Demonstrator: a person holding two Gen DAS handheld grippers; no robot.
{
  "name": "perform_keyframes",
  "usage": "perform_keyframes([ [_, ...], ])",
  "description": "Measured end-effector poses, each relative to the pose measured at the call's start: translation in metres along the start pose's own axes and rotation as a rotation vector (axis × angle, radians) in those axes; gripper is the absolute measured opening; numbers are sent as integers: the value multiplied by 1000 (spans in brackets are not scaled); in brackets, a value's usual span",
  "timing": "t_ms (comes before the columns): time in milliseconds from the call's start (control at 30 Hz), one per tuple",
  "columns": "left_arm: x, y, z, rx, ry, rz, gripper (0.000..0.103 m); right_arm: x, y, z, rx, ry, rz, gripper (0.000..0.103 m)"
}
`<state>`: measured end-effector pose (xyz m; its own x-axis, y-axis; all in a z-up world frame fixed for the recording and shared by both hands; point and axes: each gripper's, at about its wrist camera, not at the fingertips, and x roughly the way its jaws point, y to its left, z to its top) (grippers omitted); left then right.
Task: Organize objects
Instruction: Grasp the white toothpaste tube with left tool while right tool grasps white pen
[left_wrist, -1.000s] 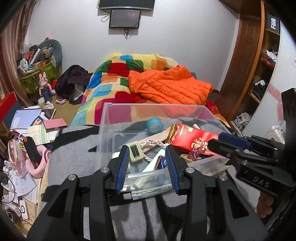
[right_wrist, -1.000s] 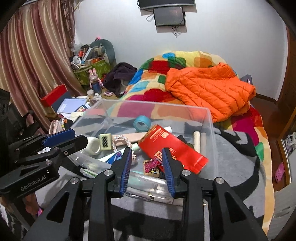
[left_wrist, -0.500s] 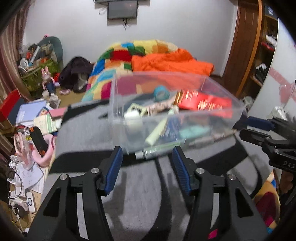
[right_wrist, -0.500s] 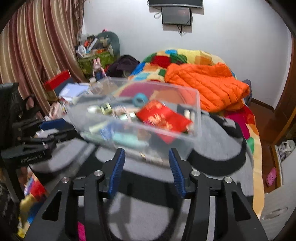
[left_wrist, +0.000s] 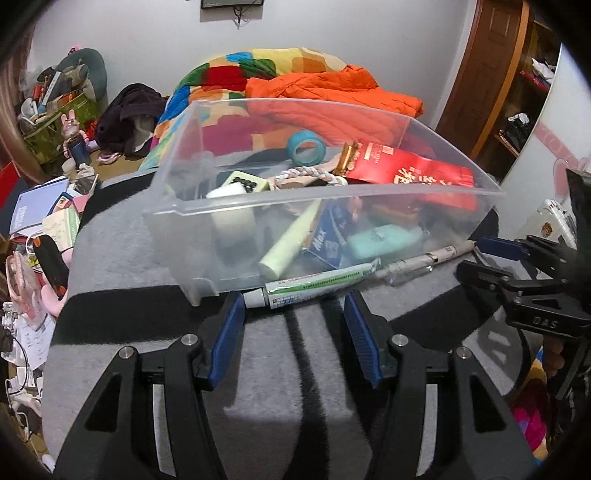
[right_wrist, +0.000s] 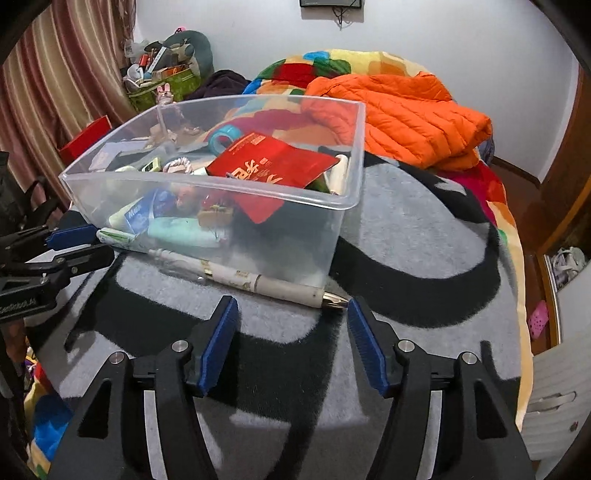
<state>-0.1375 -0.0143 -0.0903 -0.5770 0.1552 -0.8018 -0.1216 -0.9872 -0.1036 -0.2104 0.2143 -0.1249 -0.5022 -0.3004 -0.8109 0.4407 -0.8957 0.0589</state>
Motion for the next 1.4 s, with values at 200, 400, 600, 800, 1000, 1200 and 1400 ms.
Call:
perform_keyframes([
  [200,-13,-12,-10,18,-2,-59,56,-6,14,-8,-47,8,88,59],
  [400,-36,-30,-20,98,-44,-47,56,-25,31,-17,-142,-27,88,58],
  [600,-19,-17,3,110,-45,0,56,-18,23,-3,-132,-52,6,66],
  [800,7,-14,6,113,13,7,57,-1,-3,2,-61,-17,5,70],
  [1000,10,-24,2,129,41,-50,57,5,-2,7,-85,-11,52,70],
  [1200,-8,-34,-13,133,53,-139,55,-2,13,-6,-147,11,130,62],
  [1400,-34,-36,-12,158,5,-135,55,-29,20,-22,-189,-4,233,60],
])
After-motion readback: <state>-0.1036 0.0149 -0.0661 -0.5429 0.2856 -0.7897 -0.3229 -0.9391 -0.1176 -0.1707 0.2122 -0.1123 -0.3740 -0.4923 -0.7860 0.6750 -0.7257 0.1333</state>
